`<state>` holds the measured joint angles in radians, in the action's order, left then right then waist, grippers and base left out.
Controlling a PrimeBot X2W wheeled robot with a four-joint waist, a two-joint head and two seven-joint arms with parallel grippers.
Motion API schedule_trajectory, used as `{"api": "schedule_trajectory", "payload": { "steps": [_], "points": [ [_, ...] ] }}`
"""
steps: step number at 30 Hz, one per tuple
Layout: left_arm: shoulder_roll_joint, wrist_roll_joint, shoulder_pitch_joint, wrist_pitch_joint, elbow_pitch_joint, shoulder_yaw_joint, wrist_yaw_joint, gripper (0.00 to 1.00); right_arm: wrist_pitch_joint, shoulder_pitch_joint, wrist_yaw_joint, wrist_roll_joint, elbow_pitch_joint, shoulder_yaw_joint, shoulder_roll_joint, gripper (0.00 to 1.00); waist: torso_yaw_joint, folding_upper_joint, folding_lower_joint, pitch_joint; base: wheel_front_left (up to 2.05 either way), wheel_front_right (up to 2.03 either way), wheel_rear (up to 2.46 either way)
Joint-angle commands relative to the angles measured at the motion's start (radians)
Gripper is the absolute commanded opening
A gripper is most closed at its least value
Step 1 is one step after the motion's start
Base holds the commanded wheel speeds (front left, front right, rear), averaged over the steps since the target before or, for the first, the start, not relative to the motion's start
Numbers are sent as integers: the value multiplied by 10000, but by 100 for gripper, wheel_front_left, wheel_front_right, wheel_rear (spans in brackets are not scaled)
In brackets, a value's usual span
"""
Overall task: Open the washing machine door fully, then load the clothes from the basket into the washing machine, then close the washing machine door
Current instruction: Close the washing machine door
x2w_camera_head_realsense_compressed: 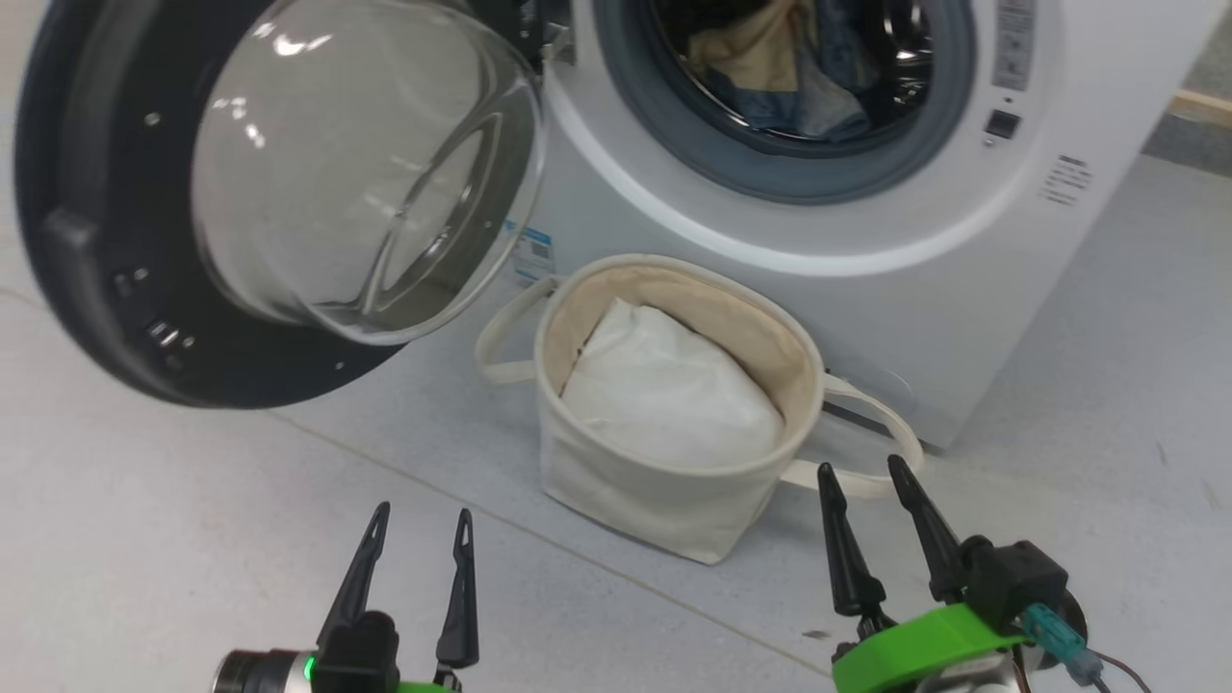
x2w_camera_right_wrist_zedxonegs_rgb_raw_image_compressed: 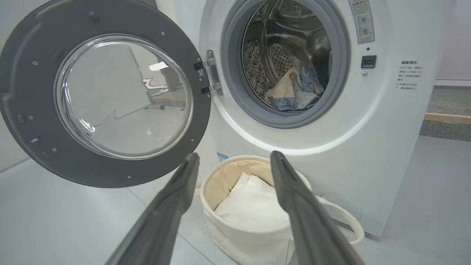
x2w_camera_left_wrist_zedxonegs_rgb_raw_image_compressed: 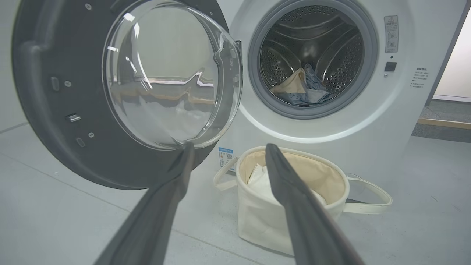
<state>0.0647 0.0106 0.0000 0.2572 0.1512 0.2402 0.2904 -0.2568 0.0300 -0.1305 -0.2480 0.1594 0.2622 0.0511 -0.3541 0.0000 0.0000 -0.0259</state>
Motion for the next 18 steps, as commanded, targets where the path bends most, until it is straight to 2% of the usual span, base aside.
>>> {"api": "schedule_trajectory", "payload": {
  "steps": [1, 9, 18],
  "points": [
    [88, -32, -234, 46, -397, -358, 56, 100, -49, 102, -2, -57, -356, 270, -9, 100, -270, 0, 0, 45, 0, 0, 0],
    [178, -28, -139, 46, -435, -409, 82, 100, -49, 22, -2, -183, -359, 413, -9, 100, -753, 0, 0, 201, 0, 0, 0],
    [246, 49, -86, 46, -512, -567, 113, 100, -49, -12, -2, -265, -311, 541, -9, 100, -804, 0, 0, 296, 0, 0, 0]
  ]
}}
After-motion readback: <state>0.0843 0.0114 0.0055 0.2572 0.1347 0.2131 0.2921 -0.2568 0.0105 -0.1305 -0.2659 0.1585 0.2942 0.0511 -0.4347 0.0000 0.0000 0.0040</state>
